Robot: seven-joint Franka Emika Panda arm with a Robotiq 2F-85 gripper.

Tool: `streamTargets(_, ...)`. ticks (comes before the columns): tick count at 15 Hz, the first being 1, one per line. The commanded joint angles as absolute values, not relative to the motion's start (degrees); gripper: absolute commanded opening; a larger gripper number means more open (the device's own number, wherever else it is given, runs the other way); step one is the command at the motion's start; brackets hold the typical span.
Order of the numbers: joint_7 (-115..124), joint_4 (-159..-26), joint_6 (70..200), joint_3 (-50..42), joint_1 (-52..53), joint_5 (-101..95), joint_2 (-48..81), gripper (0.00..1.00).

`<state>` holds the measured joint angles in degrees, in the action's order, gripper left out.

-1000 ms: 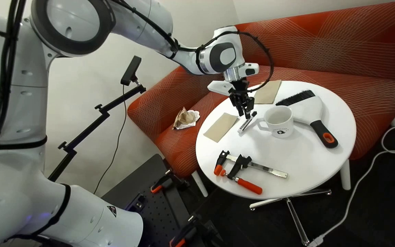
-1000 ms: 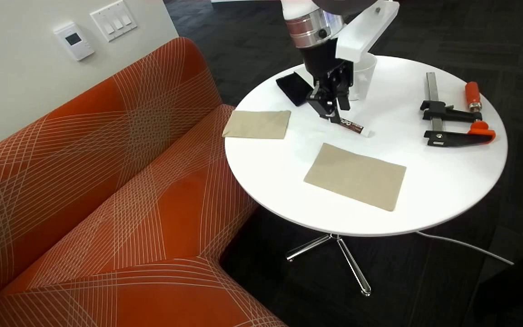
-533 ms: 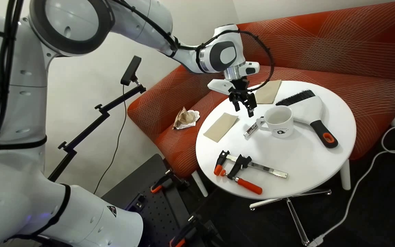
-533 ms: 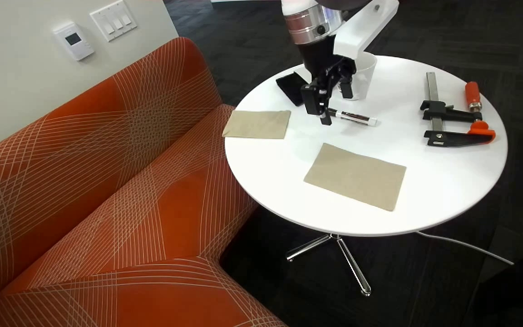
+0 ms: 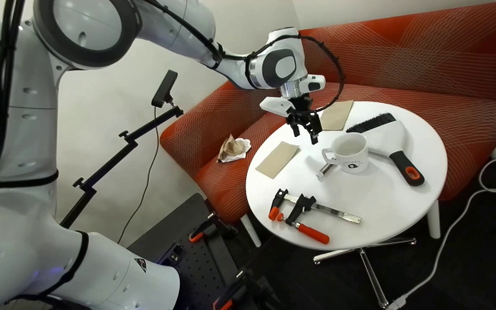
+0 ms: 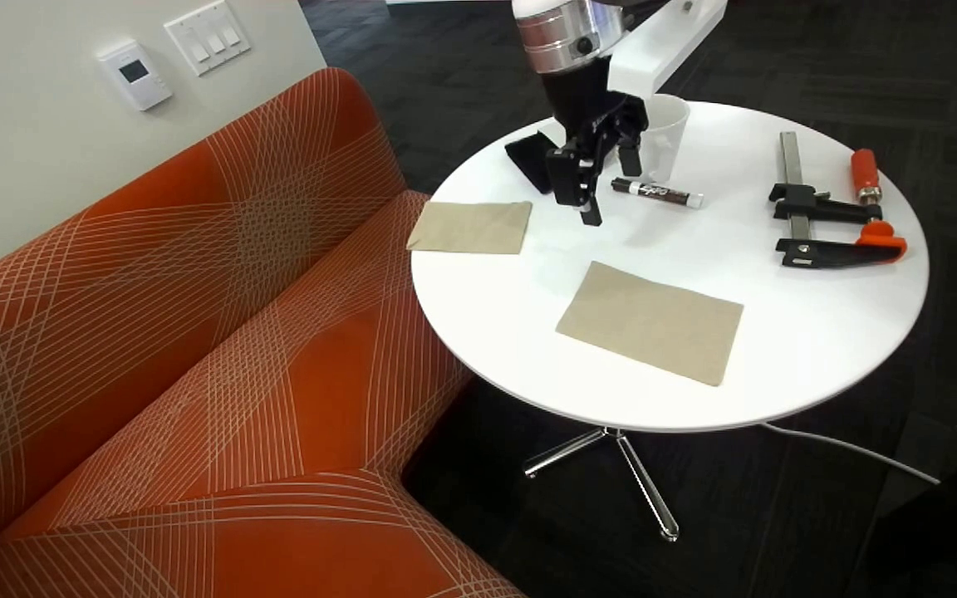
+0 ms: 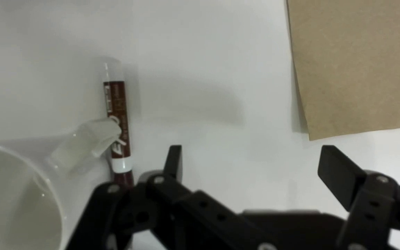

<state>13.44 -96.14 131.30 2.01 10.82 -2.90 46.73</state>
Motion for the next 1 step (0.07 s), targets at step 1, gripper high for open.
streamTargets(1,13.24,-95.95,131.18,1.67,11.12,-2.56,46.88,1.0)
